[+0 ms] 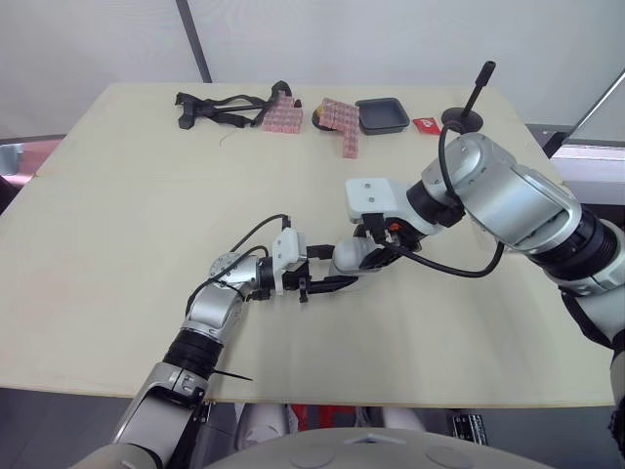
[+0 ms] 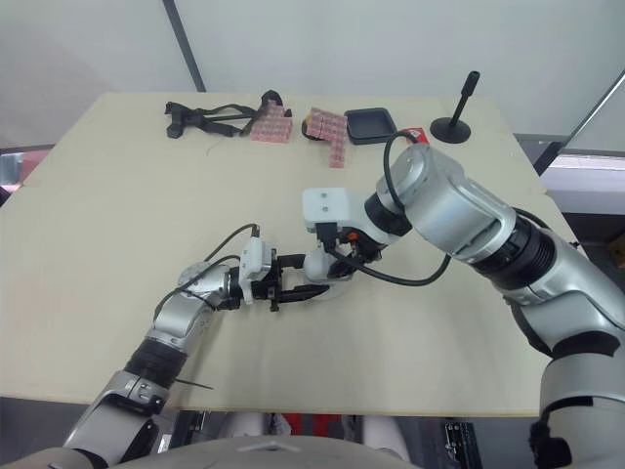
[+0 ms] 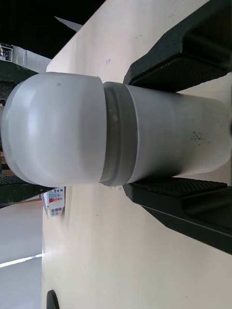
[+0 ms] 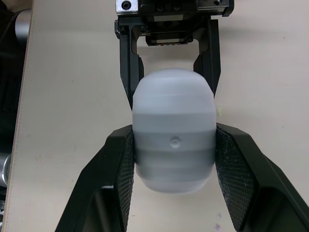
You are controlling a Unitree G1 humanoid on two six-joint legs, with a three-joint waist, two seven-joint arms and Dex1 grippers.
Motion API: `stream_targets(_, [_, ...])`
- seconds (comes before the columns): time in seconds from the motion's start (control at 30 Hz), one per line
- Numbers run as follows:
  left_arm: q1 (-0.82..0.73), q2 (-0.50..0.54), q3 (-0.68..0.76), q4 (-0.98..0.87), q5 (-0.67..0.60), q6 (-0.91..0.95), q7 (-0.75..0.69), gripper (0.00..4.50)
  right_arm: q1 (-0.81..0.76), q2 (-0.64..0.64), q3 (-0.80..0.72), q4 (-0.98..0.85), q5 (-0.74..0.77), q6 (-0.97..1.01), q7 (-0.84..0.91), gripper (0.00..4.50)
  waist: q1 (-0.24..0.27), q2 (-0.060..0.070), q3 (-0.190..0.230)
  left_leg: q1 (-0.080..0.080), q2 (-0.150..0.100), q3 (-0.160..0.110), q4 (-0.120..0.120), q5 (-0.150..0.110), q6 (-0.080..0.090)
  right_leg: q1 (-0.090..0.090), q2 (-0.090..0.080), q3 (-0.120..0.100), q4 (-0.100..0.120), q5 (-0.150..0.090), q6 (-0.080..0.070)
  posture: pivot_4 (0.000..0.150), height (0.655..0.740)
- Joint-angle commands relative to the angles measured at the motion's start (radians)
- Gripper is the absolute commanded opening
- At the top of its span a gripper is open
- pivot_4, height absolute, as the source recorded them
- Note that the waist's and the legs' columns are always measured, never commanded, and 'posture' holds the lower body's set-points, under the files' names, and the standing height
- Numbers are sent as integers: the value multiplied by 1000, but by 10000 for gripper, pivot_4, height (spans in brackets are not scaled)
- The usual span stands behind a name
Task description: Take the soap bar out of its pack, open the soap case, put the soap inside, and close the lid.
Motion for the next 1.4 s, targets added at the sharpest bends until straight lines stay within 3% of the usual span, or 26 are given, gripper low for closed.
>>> stream_targets(0.03, [1, 1, -5, -35, 0, -14, -1, 22055, 24, 10, 50, 21, -2, -11, -11, 19233, -1, 0, 0, 0, 0, 0, 0, 0, 0, 0, 0, 0, 0, 0, 0, 1500, 7400])
stream_targets(0.2, [2, 2, -6, -34, 0, -16, 0, 22055, 25, 10, 51, 27, -4, -17, -11, 19233, -2, 0, 0, 1, 0, 0, 0, 0, -1, 1, -1, 0, 0, 0, 0, 1500, 7400])
stream_targets(0.27, [3, 3, -7, -36, 0, -15, 0, 22055, 29, 10, 41, 28, -2, -21, -16, 29377, -2, 0, 0, 1, 0, 0, 0, 0, -1, 1, -1, 0, 0, 0, 0, 1500, 7400])
stream_targets(0.43, [4, 3, -8, -40, 0, -9, -2, 22055, 21, 13, 22, 38, 1, -35, -28, 44739, 4, 1, 0, -2, -1, 0, -1, 0, 0, -1, 1, 0, -1, 0, 0, 1500, 7400])
stream_targets(1.0, [6, 10, -4, -43, -3, -3, -13, 22055, 116, -124, -38, -19, 27, -54, -24, 44739, 6, 1, 1, -4, 0, 0, -1, 0, 0, -2, 1, 0, -2, 0, 0, 1500, 7400])
stream_targets(1.2, [9, 18, 0, -46, -4, -5, -17, 22055, 230, -189, -143, -35, 66, -75, -49, 44739, 6, 1, 1, -4, 0, 0, -1, 0, 0, -2, 1, 0, -3, 0, 0, 1500, 7400])
stream_targets(1.4, [7, 25, 7, -43, -8, -9, -22, 22055, 407, -174, -346, 49, 157, -208, -64, 44739, 8, 1, 1, -4, 0, 0, -1, 0, 0, -2, 0, 0, -3, 0, 0, 1500, 7400])
